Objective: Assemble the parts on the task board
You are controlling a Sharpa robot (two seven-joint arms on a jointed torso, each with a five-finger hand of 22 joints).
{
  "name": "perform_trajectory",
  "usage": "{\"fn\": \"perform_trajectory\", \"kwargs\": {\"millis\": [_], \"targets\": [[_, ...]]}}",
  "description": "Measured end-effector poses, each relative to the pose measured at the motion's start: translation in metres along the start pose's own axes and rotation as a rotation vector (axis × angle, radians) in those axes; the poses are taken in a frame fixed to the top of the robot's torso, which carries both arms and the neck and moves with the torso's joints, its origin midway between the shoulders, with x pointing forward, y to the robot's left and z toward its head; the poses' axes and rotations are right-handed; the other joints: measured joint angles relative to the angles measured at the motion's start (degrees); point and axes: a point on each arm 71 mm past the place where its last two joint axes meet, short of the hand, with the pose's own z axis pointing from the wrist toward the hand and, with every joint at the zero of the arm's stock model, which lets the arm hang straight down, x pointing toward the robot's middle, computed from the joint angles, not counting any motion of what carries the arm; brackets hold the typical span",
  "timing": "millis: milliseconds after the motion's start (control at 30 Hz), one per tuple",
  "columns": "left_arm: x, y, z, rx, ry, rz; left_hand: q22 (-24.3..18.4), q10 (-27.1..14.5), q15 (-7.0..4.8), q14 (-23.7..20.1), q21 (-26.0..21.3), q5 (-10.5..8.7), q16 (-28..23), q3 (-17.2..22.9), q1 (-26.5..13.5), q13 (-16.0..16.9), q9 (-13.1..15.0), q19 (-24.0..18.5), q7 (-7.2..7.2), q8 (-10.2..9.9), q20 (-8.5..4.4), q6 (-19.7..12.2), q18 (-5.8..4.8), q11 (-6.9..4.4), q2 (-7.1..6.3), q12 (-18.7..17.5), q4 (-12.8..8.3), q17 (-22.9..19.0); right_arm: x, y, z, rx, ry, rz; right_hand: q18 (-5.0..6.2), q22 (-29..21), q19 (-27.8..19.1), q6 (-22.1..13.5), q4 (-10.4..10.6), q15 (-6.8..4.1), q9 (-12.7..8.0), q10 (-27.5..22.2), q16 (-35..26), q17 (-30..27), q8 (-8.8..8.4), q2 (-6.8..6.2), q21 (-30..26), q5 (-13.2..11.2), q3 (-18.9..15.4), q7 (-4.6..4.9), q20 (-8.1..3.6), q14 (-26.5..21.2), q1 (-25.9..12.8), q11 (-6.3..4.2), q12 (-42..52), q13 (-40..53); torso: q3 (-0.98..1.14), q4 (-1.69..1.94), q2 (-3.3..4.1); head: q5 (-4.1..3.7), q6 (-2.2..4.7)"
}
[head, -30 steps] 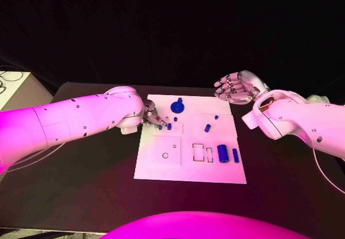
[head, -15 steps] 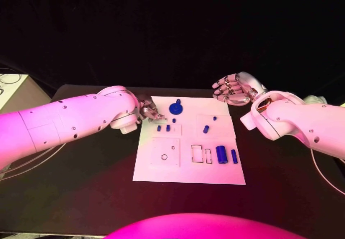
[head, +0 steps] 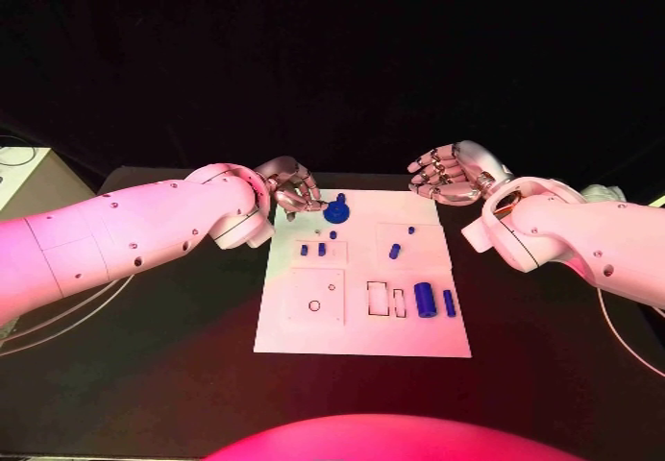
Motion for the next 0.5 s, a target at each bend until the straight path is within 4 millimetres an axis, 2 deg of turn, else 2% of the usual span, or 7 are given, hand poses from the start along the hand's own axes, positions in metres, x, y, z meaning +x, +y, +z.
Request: {"fn": "perform_trajectory", "kwargs": {"millis": [67, 100, 167, 333, 400, 500], "targets": [[0.003, -0.004, 0.002, 0.043, -0.006, 0.006, -0.65, -1.30, 0.34, -3.62, -1.10, 0.00, -1.67, 1.94, 3.55, -1.78, -2.01, -1.81, -0.10, -0.76, 0.32, -0.01, 0.00, 0.50, 0.68, -1.86, -1.94, -3.09, 0.000, 0.000, 0.000, -0.001, 0.001, 0.000, 0.00, 0.00, 0.00, 0.00, 0.00, 0.00, 0.00, 0.00, 0.00, 0.00, 0.00, 0.00, 0.00, 0.00, 0.00, 0.00, 0.00, 0.00, 0.00, 0.00, 0.00, 0.00, 0.01, 0.02, -0.02, 0.03, 0.12], [0.005, -0.005, 0.003, 0.066, -0.008, 0.010, -0.65, -1.70, 0.43, -5.46, -1.19, 0.00, -2.74, 2.51, 4.44, -2.41, -2.75, -2.27, -0.07, -1.01, 0.40, 0.45, 0.00, 0.52, 0.70, -2.52, -2.51, -4.81, 0.001, 0.001, 0.000, -0.001, 0.001, 0.001, 0.00, 0.00, 0.00, 0.00, 0.00, 0.00, 0.00, 0.00, 0.00, 0.00, 0.00, 0.00, 0.00, 0.00, 0.00, 0.00, 0.00, 0.00, 0.00, 0.00, 0.00, 0.00, 0.01, 0.01, -0.02, 0.05, 0.18], [0.010, -0.008, 0.005, 0.119, -0.011, 0.030, -0.40, -1.93, 0.48, -9.09, -1.19, -0.46, -4.38, 3.82, 5.57, -4.62, -5.63, -3.66, 0.12, -2.73, 0.60, 1.27, 0.00, 0.60, 0.17, -4.70, -3.63, -8.14, 0.001, 0.001, 0.000, -0.002, 0.002, 0.001, 0.00, 0.00, 0.00, 0.00, 0.00, 0.00, 0.00, 0.00, 0.00, 0.00, 0.00, 0.00, 0.00, 0.00, 0.00, 0.00, 0.00, 0.00, 0.00, 0.00, 0.00, 0.00, 0.00, 0.02, -0.03, 0.07, 0.31], [0.024, -0.008, 0.010, 0.207, -0.008, 0.100, 0.54, -1.93, 0.55, -10.32, -1.11, -0.98, -4.29, 4.46, 5.98, -7.48, -9.35, -4.51, 0.34, -4.79, 0.69, 2.69, -0.01, 0.59, -0.25, -7.41, -4.97, -9.90, 0.002, 0.001, 0.001, -0.003, 0.003, 0.002, 0.00, -0.08, 0.00, 0.00, 0.00, 0.00, 0.00, 0.00, 0.00, 0.00, 0.00, 0.00, 0.00, 0.00, 0.00, 0.00, 0.00, 0.00, 0.00, 0.00, 0.00, 0.00, 0.00, 0.01, -0.03, 0.01, 0.65], [0.030, -0.006, 0.012, 0.230, -0.005, 0.135, 0.84, -1.91, 0.55, -10.32, -0.82, -0.98, -3.79, 4.38, 5.98, -8.33, -10.42, -4.51, 0.51, -5.19, 0.70, 3.33, 0.62, 0.57, -0.25, -8.14, -5.37, -10.36, 0.002, 0.002, 0.001, -0.004, 0.004, 0.002, 0.00, -0.08, 0.00, 0.00, 0.00, 0.00, 0.00, 0.00, 0.00, 0.00, 0.00, 0.00, 0.00, 0.00, 0.00, 0.00, 0.00, 0.00, 0.00, 0.00, 0.00, 0.00, 0.00, -0.01, -0.02, -0.01, 0.83], [0.036, -0.004, 0.016, 0.260, -0.001, 0.197, 1.37, -1.59, 0.55, -10.32, -0.04, -0.98, -2.94, 4.41, 5.92, -9.82, -12.30, -4.51, 0.34, -6.21, 0.70, 4.72, 0.62, 0.26, -0.68, -9.54, -6.15, -11.19, 0.003, 0.002, 0.002, -0.006, 0.005, 0.002, 0.00, -0.08, 0.00, 0.00, 0.00, 0.00, -0.05, 0.00, 0.00, 0.00, 0.00, 0.00, 0.00, 0.00, 0.00, 0.00, 0.00, 0.00, 0.00, 0.00, 0.00, 0.00, 0.00, -0.07, 0.01, -0.02, 1.05]]}}
